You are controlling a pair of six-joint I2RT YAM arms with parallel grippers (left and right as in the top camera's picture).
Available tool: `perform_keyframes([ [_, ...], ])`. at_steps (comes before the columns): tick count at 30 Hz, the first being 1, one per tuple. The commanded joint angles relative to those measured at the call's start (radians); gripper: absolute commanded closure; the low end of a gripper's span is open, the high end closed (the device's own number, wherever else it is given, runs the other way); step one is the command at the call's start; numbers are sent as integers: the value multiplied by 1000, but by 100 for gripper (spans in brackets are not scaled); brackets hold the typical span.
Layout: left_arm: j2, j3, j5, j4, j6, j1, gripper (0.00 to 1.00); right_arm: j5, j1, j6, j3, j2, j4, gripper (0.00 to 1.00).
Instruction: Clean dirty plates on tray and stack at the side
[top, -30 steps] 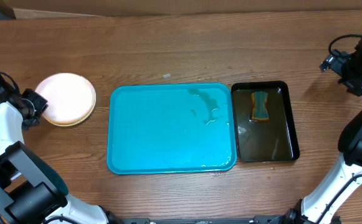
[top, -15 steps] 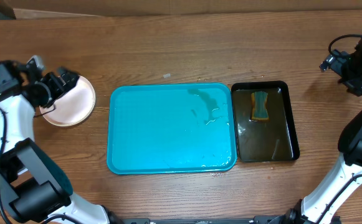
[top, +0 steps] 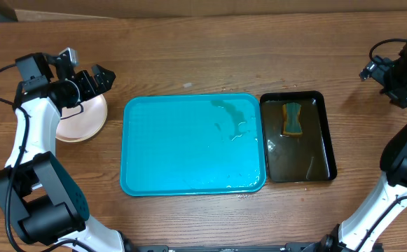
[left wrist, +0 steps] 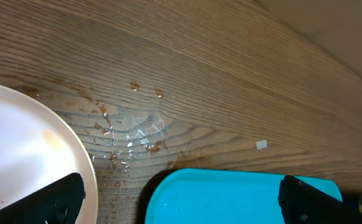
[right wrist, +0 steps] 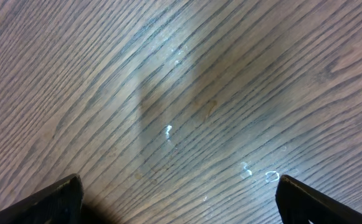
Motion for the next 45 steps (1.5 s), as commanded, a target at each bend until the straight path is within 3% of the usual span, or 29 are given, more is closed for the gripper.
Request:
perform_keyframes([
  [1, -1, 21, -17, 3, 22, -3, 0, -5, 3, 5, 8, -10, 1, 0],
  [9, -1, 21, -17, 3, 22, -3, 0, -5, 13, 5, 9, -24, 1, 0],
  [14, -1, 21, -17, 3, 22, -3, 0, -5, 55, 5, 9, -122, 1, 0],
  [31, -1, 21, -17, 3, 22, -4, 0, -5, 498, 5, 8, -828, 0, 0],
  [35, -1, 21, -17, 3, 22, -4, 0, 18, 536, -26, 0, -972, 8, 0],
  [39, -1, 21, -17, 3, 22, -4, 0, 58, 536, -27, -139, -1152, 144, 0],
  [45, -1, 21, -17, 3, 22, -4, 0, 65, 533, -102, -629, -1509, 639, 0],
])
